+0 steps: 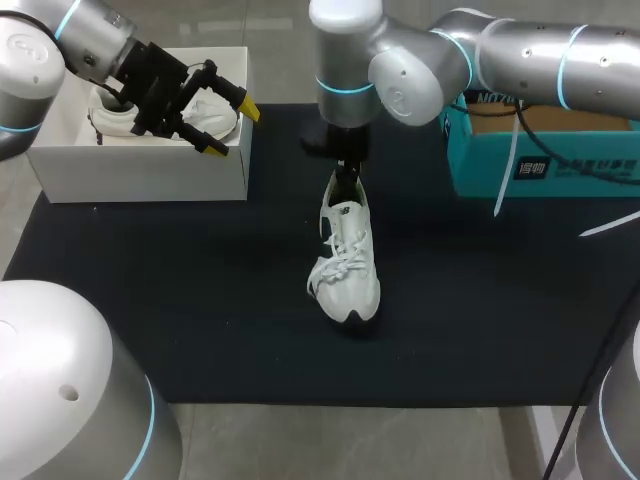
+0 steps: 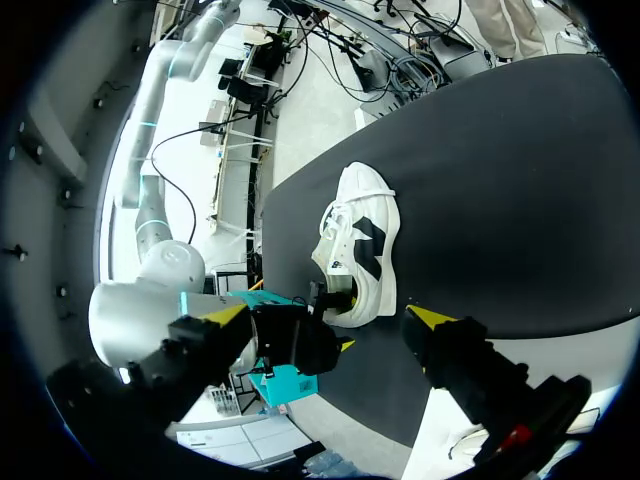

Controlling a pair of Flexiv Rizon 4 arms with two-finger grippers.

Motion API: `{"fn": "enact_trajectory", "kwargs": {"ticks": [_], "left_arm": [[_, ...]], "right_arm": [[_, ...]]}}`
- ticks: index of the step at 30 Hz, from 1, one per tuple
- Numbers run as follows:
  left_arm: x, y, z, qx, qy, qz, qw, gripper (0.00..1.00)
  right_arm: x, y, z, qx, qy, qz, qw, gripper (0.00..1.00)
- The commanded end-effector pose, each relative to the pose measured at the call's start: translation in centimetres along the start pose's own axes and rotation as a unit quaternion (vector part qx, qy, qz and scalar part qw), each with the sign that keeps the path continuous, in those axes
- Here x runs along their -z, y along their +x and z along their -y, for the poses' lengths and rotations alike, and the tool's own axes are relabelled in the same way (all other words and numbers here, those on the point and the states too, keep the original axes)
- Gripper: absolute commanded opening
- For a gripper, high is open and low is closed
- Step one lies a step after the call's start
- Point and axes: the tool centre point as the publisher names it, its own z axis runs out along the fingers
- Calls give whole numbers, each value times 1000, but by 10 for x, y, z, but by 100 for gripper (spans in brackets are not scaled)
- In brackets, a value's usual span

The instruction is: Take the shoe out of the shoebox, open the shoe tongue, remove and reinsert the insole, then place the shoe into the shoebox

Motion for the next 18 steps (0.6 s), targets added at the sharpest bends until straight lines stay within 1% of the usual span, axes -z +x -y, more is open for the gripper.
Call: {"fn": "enact_trajectory", "kwargs": {"ticks": [1,3,4,5,6,7,9,10,11,15,18], "left_arm": [[0,0,0,-1,0,-1,1000,100],[0,0,0,-1,0,-1,1000,100],[0,0,0,-1,0,-1,1000,100],[0,0,0,-1,0,-1,1000,100],[0,0,0,-1,0,-1,1000,100],[0,0,0,-1,0,-1,1000,100],[0,0,0,-1,0,-1,1000,100],[0,0,0,-1,0,-1,1000,100],[0,0,0,-1,0,-1,1000,100],[0,0,0,-1,0,-1,1000,100],[0,0,0,-1,0,-1,1000,100]], "right_arm": [[-4,-4,-7,1,3,-5,1000,81],[-5,-4,-8,3,6,-7,1000,82],[-5,-4,-9,4,6,-7,1000,80],[-5,-4,-9,5,8,-8,1000,77],[-5,-4,-10,5,9,-9,1000,70],[-5,-5,-10,5,12,-10,1000,50],[-5,-5,-10,3,17,-10,1000,34],[-5,-4,-9,1,17,-11,1000,14],[-4,-4,-8,1,21,-10,1000,0],[8,-1,-5,-2,30,-9,999,0],[24,2,0,-19,39,-12,999,0]]}}
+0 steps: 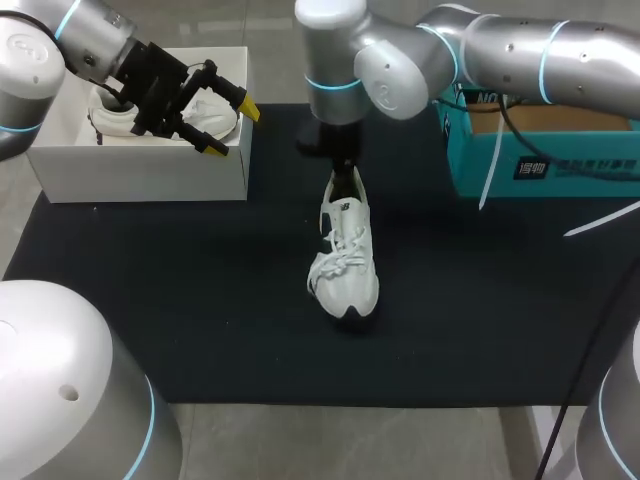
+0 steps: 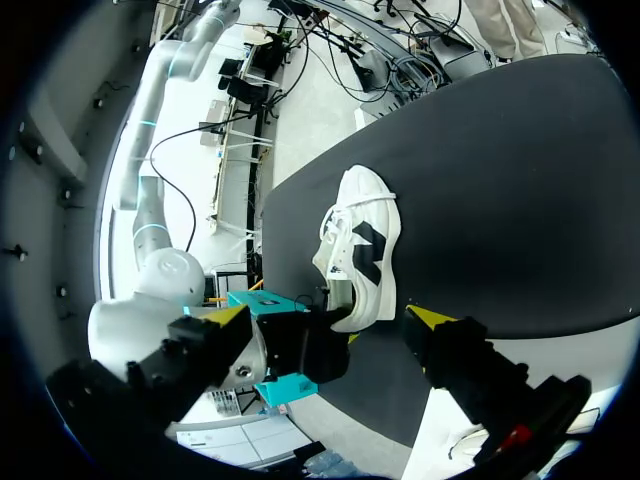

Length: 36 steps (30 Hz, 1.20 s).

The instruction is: Take the shoe out of the shoebox, open the shoe tongue, remove and reinsert the insole, then place the shoe into the shoebox

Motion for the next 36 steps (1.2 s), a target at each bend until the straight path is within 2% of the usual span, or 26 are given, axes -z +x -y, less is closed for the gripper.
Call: {"fn": "enact_trajectory", "kwargs": {"ticks": [1,4,8,15,18,27,33,34,36], "left_arm": [[0,0,0,-1,0,-1,1000,100],[0,0,0,-1,0,-1,1000,100],[0,0,0,-1,0,-1,1000,100],[0,0,0,-1,0,-1,1000,100],[0,0,0,-1,0,-1,1000,100],[0,0,0,-1,0,-1,1000,100],[0,0,0,-1,0,-1,1000,100],[0,0,0,-1,0,-1,1000,100],[0,0,0,-1,0,-1,1000,100]], "right_arm": [[29,5,7,-11,9,-4,1000,0],[53,8,13,-7,5,-16,1000,0],[92,8,23,-2,20,-21,1000,0],[149,0,29,5,17,6,1000,0],[170,-4,29,5,5,14,1000,0],[208,-8,28,18,-42,19,999,0],[229,-11,28,8,-37,28,999,0],[232,-11,28,4,-47,35,998,0],[232,-11,28,4,-47,35,998,0]]}}
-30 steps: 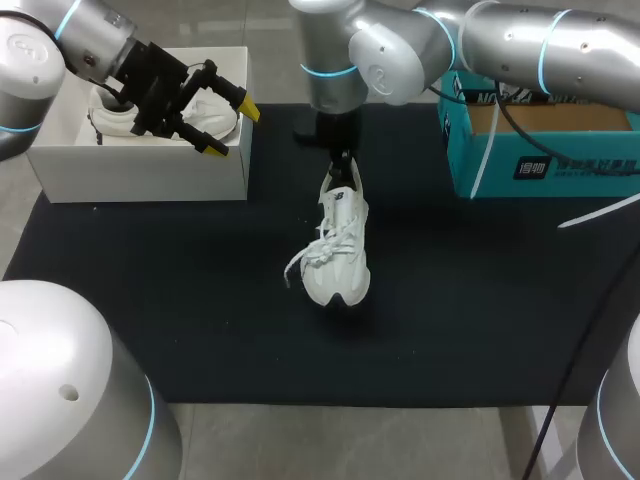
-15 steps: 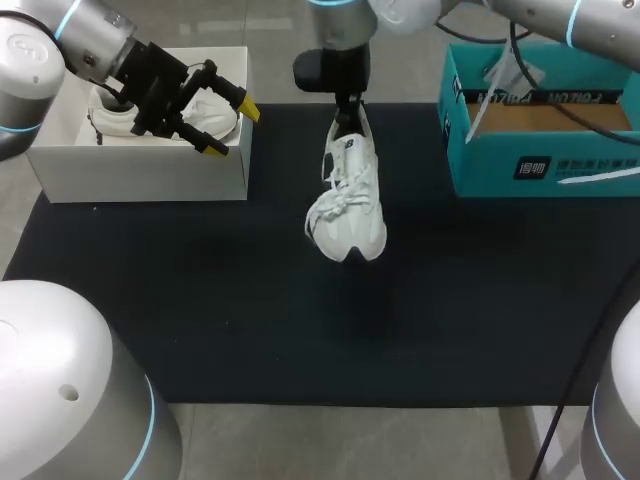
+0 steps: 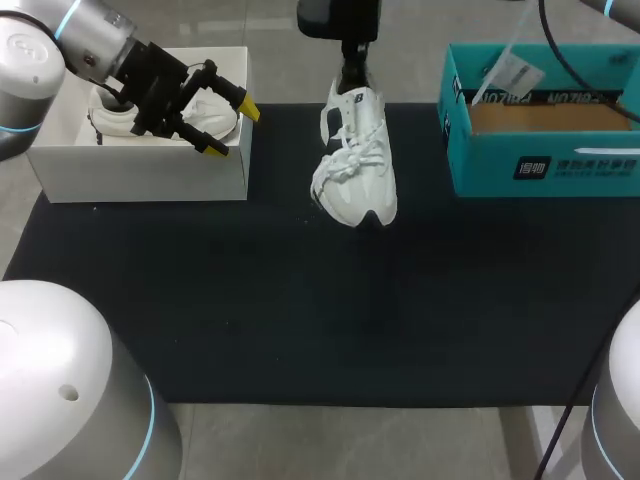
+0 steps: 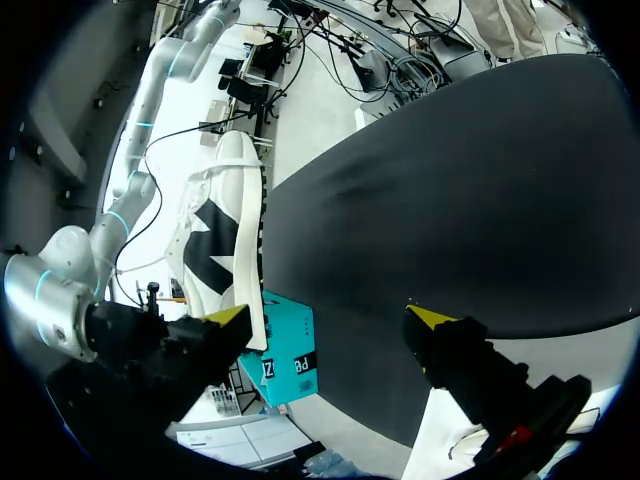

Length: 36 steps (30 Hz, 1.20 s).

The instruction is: Take the shoe out of the shoebox, open the shoe tongue, remove and reinsert the insole, then place the shoe into the shoebox

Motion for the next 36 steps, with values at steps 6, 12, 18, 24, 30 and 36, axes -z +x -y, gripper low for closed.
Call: {"fn": "enact_trajectory", "kwargs": {"ticks": [6,12,18,24,30,36], "left_arm": [[0,0,0,-1,0,-1,1000,100],[0,0,0,-1,0,-1,1000,100],[0,0,0,-1,0,-1,1000,100],[0,0,0,-1,0,-1,1000,100],[0,0,0,-1,0,-1,1000,100],[0,0,0,-1,0,-1,1000,100]], "right_arm": [[10,4,3,0,-2,5,1000,0],[10,4,3,0,-2,5,1000,0],[9,-3,17,-6,4,5,1000,0],[20,-31,69,-16,27,19,999,0],[22,-48,111,13,21,11,1000,0],[18,-67,154,20,34,6,999,0]]}}
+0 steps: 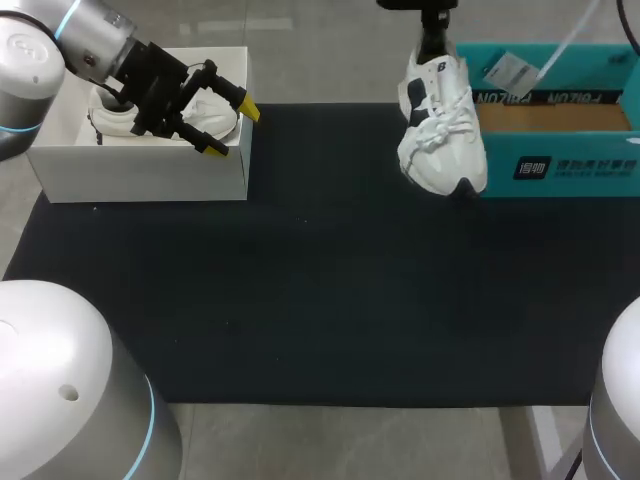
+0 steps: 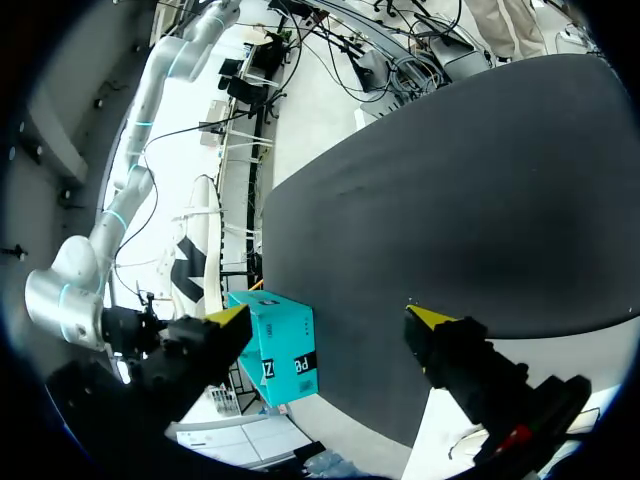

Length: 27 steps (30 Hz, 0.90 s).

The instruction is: Take the shoe out of the shoebox, open the shoe tongue, remove and reinsert the insole, then place the shoe into the shoebox

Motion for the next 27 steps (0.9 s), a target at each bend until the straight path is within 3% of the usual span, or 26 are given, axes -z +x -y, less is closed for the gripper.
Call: {"fn": "enact_trajectory", "kwargs": {"ticks": [1,6,25,27], "left_arm": [[0,0,0,-1,0,-1,1000,100],[0,0,0,-1,0,-1,1000,100],[0,0,0,-1,0,-1,1000,100],[0,0,0,-1,0,-1,1000,100]], "right_arm": [[-6,-10,40,-7,-2,-2,1000,0],[-12,-20,62,-57,5,-1,998,0],[-12,-20,62,-57,5,-1,998,0],[-15,-29,78,-66,-2,-11,998,0]]}}
